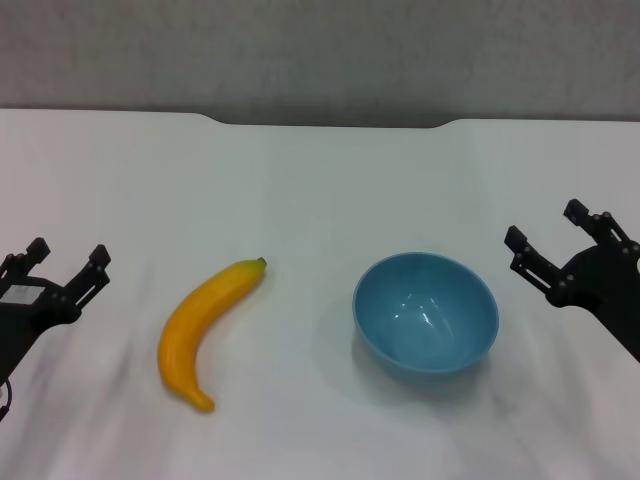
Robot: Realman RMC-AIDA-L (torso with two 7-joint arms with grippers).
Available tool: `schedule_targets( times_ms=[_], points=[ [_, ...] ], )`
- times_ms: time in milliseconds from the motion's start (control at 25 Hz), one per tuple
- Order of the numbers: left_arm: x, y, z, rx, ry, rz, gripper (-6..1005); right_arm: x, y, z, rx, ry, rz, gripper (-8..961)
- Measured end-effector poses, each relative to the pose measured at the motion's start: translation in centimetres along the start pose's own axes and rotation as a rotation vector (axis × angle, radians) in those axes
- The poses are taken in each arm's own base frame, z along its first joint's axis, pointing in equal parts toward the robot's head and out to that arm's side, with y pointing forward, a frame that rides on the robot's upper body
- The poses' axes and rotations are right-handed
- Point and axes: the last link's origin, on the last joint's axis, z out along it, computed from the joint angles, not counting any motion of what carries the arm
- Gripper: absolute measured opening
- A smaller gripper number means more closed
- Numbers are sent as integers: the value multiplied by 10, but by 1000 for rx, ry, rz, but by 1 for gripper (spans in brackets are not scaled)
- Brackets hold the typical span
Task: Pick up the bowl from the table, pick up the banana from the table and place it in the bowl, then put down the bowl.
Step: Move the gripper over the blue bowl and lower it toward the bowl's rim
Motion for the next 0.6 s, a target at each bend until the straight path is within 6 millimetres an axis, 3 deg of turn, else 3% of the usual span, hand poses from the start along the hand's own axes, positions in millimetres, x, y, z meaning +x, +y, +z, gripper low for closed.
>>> schedule_targets(
  times_ms=[600],
  points=[
    [1, 0, 0, -5, -2, -15, 885, -1, 8, 8, -39, 4, -5, 881]
  ],
)
